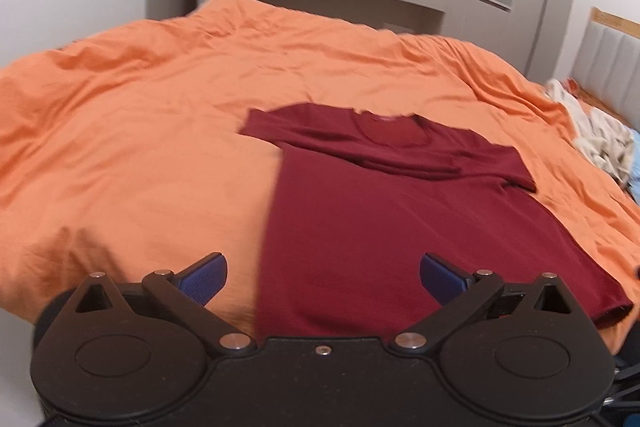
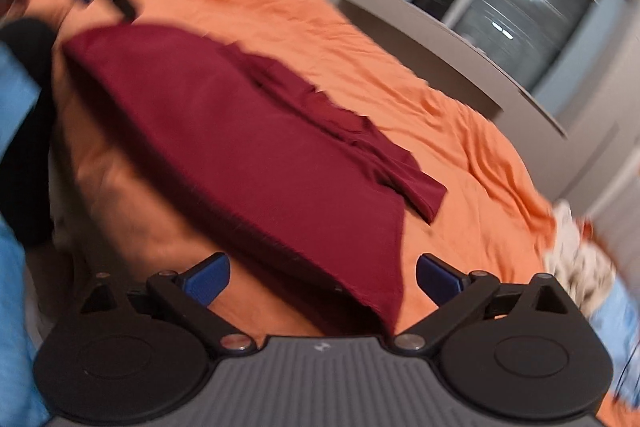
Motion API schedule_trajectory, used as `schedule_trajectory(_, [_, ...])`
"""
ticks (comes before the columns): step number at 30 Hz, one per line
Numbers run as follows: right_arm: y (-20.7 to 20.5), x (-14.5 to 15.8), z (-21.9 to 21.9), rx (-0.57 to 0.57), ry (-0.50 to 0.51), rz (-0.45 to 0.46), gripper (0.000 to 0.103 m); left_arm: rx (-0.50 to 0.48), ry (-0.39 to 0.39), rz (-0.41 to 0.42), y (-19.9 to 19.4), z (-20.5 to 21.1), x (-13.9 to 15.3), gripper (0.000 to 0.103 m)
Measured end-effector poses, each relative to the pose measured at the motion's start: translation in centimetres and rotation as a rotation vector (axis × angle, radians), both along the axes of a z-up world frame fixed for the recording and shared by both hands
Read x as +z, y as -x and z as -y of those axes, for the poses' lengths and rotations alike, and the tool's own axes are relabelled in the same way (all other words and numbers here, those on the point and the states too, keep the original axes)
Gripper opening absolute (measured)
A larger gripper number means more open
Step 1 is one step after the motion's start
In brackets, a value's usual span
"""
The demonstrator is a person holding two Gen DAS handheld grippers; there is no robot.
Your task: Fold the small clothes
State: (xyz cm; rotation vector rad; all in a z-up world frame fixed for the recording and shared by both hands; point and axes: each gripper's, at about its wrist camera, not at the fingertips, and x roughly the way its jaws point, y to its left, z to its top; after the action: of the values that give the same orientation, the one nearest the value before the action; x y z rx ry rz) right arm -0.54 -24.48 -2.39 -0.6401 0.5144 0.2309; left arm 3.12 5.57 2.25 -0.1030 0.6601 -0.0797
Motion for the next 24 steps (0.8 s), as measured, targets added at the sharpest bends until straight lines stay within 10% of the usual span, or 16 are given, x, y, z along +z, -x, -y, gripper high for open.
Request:
schedule_trajectory(6, [-0.5, -2.5, -1.9, 0.073, 0.092, 0.001, 0.08, -0.078, -0.024, 0.01, 0.2, 1.6, -0.4, 0.103])
schedule_trajectory(14, [-0.5, -1.1, -1.8, 0.09, -0.019, 0.054, 0.017, -0.248, -0.048, 0.059, 1.4, 3.5, -0.9, 0.103])
schedule_trajectory(24, [-4.5, 5.0, 0.7, 0.06, -0.373, 0.02, 0.006, -0.399, -0.1, 0.081, 2.2, 6.4, -2.6, 0.103])
